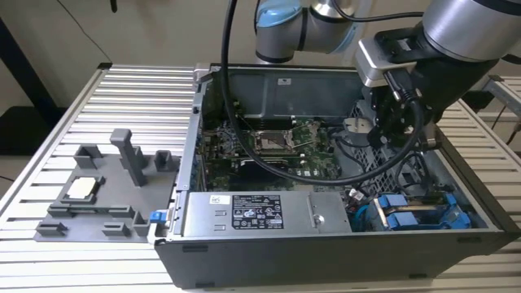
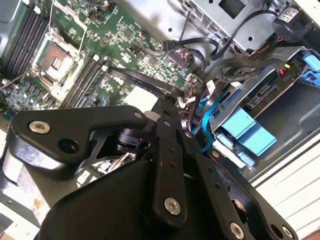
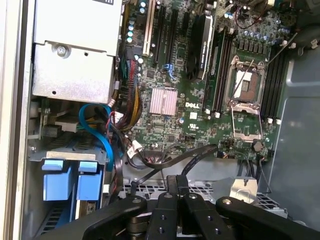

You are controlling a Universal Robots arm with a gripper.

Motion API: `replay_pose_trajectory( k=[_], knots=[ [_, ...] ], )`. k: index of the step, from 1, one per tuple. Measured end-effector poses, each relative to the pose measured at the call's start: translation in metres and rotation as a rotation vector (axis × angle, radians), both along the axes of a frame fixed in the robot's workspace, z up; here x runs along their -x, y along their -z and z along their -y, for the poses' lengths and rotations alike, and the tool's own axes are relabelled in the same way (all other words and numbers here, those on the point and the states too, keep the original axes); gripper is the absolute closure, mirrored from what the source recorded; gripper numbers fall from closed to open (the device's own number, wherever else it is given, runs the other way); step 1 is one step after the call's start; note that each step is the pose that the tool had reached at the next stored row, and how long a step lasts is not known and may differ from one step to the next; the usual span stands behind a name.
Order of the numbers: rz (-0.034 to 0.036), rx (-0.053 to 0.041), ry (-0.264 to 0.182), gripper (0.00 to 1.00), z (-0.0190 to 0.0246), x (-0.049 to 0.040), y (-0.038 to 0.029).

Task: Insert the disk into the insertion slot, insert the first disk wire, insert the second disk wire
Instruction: 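Insert the first disk wire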

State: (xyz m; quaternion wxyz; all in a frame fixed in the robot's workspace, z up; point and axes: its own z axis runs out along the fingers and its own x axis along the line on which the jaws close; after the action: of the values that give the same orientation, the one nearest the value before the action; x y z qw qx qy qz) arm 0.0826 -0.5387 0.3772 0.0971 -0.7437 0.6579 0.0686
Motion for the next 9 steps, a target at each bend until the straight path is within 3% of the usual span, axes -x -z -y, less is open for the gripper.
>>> replay_pose_trajectory(
  k=[2, 3, 6, 9],
  knots=[
    [0.001, 0.012, 0.0, 0.82, -0.0023, 0.0001, 0.0],
    [0.0012, 0.0188, 0.001, 0.75, -0.0031, 0.0, 0.0001],
    [0.0012, 0.065, 0.002, 0.75, -0.0042, 0.0, 0.0006],
    [0.0046, 0.0682, 0.005, 0.75, -0.0055, 0.0001, 0.002]
  ],
)
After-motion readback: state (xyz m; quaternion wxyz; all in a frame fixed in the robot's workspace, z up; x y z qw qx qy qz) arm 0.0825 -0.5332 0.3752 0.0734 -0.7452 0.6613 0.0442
